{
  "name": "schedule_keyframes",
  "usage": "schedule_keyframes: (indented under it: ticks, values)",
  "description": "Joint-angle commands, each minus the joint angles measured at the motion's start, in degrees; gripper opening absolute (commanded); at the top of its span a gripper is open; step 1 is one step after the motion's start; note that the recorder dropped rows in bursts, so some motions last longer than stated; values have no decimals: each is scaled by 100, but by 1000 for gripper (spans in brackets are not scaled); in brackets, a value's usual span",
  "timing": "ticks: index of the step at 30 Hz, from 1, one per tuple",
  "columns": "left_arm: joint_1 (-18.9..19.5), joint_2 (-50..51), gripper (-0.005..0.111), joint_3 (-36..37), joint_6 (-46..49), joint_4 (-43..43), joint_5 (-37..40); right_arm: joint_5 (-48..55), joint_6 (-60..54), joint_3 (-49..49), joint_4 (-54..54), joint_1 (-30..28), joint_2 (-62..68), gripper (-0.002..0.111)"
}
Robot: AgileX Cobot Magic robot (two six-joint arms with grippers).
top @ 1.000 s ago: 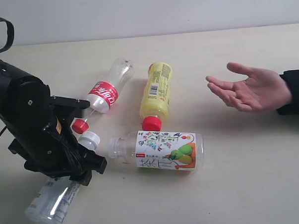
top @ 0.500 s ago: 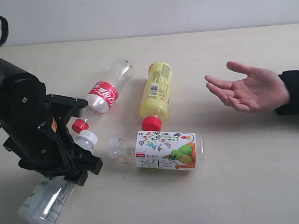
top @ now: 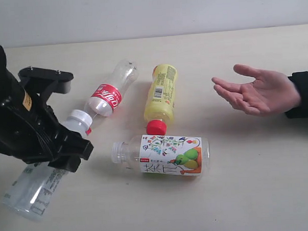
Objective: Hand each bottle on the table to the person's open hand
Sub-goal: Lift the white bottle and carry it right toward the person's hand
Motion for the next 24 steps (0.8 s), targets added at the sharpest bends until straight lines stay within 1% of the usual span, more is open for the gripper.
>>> schedule_keyframes:
  ticks: [1,8,11,14,15,16,17,18,21,24]
  values:
    - [-37,-237,0,-268,24,36,281,-19,1,30,0,-29,-34,0]
    - [-37,-277,0,-638,24,-131,357,-19,1,30,0,-29,-34,0]
    - [-62,-277,0,-832,217,-183,504,-19,1,30,0,-29,-34,0]
    - [-62,-277,0,-1066,241,-312,884,-19,1,30,0,-29,-34,0]
    - [-62,-277,0,-1158,393,-549,1245,-19,1,30,0,-29,-34,0]
    - [-62,-277,0,-1213,575,-676,1392,-19,1,30,0,-29,-34,0]
    - [-62,-277,0,-1279,959,-841,1427,-19,1,30,0,-29,-34,0]
    - [-62,-277,0,-1325,1105,-954,1365,-19,1,30,0,-29,-34,0]
    - [-62,-230,0,-1426,1399,-1707,978,-19,1,30,0,-29,-34,0]
    - [-62,-50,0,-1614,1194,-1949,629,-19,1,30,0,-29,-34,0]
